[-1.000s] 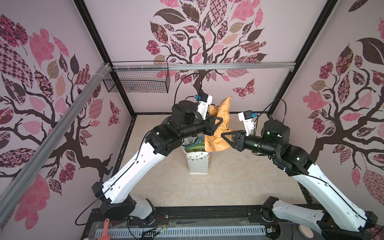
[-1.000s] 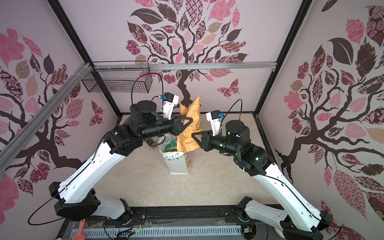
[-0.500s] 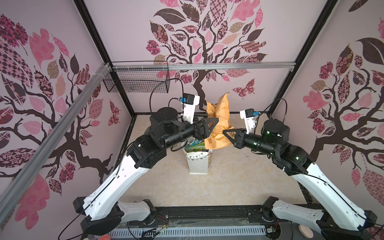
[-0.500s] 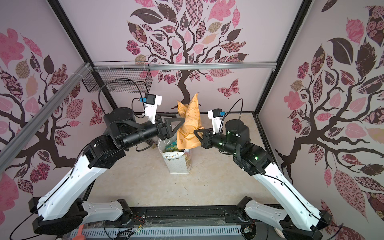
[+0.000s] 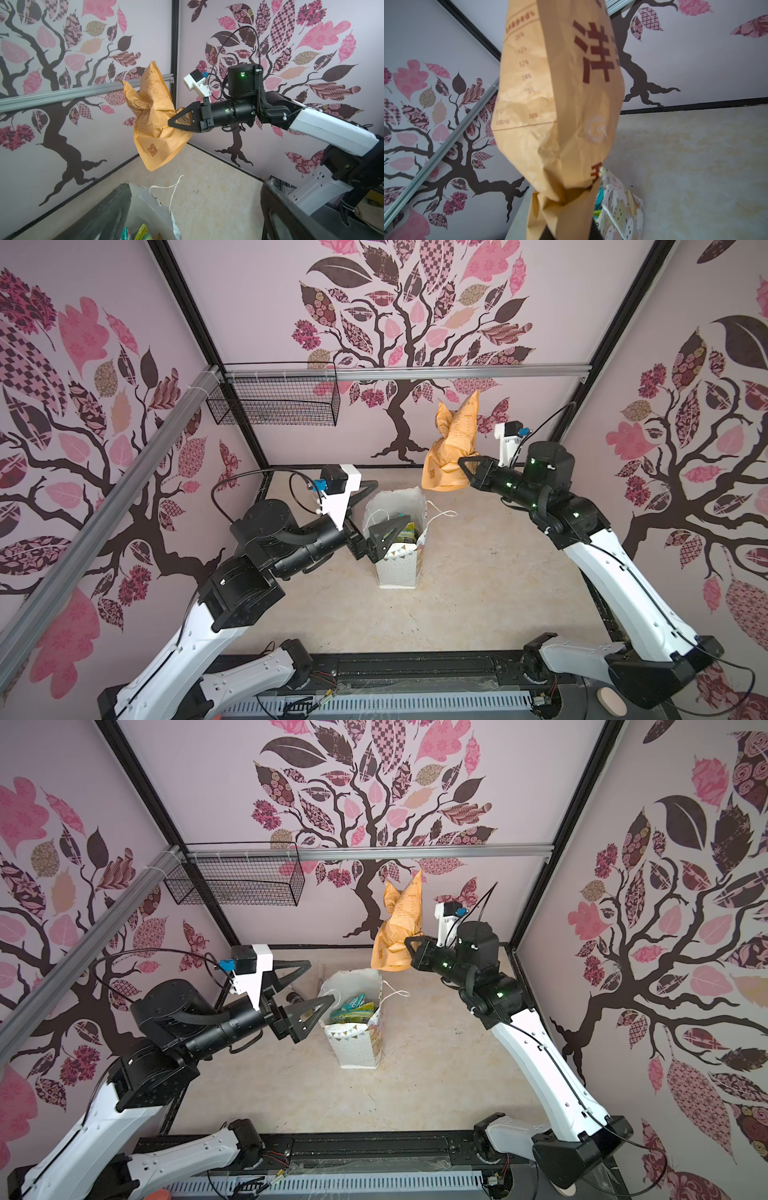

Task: Take the snacks out of the paper bag
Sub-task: 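Carry the tan pouch with the right gripper beside the bag while the left gripper withdraws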

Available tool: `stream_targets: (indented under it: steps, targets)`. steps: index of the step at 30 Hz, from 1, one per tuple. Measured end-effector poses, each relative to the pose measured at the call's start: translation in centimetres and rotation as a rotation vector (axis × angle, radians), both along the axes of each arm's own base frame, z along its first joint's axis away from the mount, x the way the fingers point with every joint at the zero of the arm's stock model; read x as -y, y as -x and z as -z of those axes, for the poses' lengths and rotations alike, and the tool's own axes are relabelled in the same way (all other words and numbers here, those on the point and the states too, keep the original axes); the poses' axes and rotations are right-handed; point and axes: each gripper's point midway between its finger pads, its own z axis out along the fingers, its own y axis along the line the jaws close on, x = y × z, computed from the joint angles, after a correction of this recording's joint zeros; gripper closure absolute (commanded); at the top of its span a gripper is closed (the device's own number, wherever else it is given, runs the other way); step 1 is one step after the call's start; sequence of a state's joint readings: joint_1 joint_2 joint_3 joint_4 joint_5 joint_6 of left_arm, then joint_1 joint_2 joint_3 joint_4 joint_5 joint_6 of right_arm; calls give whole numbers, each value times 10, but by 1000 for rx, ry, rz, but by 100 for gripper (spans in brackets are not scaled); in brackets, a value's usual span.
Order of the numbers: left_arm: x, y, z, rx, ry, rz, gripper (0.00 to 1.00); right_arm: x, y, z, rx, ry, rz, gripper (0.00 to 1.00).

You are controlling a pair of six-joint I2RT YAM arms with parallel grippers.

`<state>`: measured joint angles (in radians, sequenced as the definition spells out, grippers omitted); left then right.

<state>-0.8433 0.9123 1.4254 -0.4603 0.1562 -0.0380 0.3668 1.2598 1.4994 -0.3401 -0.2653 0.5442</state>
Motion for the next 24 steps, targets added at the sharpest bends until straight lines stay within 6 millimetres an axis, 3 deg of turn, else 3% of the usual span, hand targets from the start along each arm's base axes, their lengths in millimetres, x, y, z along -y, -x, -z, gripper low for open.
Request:
stream_targets:
  steps: [7,11,16,24]
  targets:
    - [-15,11,22,89,-117,-15,2,47,-56,30,-93,-65,68,100]
    - [-23,15,42,125,-196,-25,2,54,-77,62,-154,-69,74,100]
    - [-32,26,63,161,-265,-7,1,60,-108,117,-267,-63,69,100]
    - [-45,39,70,180,-285,1,2,93,-153,225,-465,-31,111,100]
